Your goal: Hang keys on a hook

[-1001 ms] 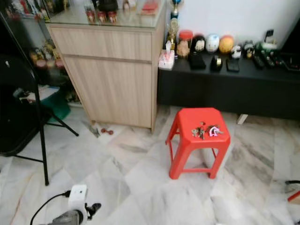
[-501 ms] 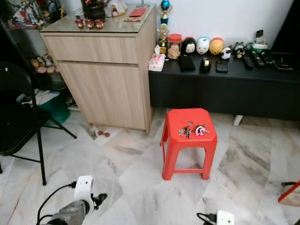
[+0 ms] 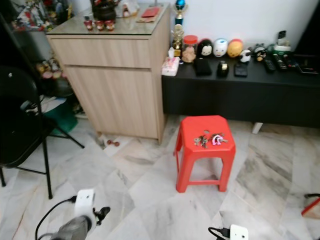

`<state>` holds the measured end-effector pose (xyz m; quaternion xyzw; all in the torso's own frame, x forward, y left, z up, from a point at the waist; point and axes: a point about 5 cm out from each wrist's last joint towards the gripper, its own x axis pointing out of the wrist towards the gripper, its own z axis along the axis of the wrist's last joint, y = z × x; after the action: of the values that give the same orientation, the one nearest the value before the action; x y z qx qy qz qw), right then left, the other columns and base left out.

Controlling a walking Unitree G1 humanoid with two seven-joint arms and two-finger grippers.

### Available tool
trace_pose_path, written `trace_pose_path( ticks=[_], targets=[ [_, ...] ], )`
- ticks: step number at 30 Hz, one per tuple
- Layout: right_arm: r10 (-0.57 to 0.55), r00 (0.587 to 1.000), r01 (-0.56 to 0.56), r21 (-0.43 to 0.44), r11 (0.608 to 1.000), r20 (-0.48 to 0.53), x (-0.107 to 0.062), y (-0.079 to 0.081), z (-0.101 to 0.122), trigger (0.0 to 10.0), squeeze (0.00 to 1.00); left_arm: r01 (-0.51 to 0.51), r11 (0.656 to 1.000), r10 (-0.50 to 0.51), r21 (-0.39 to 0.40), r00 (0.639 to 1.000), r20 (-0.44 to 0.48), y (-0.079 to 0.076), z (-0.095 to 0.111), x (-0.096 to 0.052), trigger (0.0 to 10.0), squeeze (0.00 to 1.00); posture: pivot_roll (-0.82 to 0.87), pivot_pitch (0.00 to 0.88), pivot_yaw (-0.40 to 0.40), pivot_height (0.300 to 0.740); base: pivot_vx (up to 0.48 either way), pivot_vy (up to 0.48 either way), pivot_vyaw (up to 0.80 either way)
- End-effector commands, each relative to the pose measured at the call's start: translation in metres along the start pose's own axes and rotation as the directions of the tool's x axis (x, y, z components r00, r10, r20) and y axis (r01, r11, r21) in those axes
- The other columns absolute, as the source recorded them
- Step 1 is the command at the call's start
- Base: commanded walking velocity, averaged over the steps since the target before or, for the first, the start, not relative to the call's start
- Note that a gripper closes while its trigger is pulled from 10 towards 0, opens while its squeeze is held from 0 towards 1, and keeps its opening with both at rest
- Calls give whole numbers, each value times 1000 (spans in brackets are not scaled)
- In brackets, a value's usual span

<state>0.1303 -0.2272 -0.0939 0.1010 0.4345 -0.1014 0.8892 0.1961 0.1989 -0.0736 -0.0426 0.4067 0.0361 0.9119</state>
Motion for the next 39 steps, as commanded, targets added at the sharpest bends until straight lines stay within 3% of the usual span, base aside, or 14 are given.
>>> trace_pose_path(
  ticks=[1, 8, 14, 39],
  targets=[
    [6, 1000, -6, 7, 1000, -6, -1, 2, -5, 10000, 0, 0, 1000, 0, 10, 1000, -1, 7, -5, -3, 10000, 0, 67, 0, 35, 740, 0, 0, 0],
    [20, 999, -20, -12, 1000, -32, -7, -3, -18, 10000, 0, -14, 1000, 14, 6, 1000, -4, 14, -17, -8, 10000, 0, 124, 7, -3, 740, 0, 0, 0],
    [5, 1000, -5, 11, 1000, -9, -9, -5, -19, 10000, 0, 2, 1000, -2, 6, 1000, 1, 13, -21, -10, 10000, 0, 101, 33, 18, 740, 0, 0, 0],
    [12, 1000, -12, 23, 1000, -10, -9, -6, -18, 10000, 0, 21, 999, -21, -25, 1000, 14, 3, -16, -7, 10000, 0, 95, 34, -1, 740, 295, 0, 0]
  ],
)
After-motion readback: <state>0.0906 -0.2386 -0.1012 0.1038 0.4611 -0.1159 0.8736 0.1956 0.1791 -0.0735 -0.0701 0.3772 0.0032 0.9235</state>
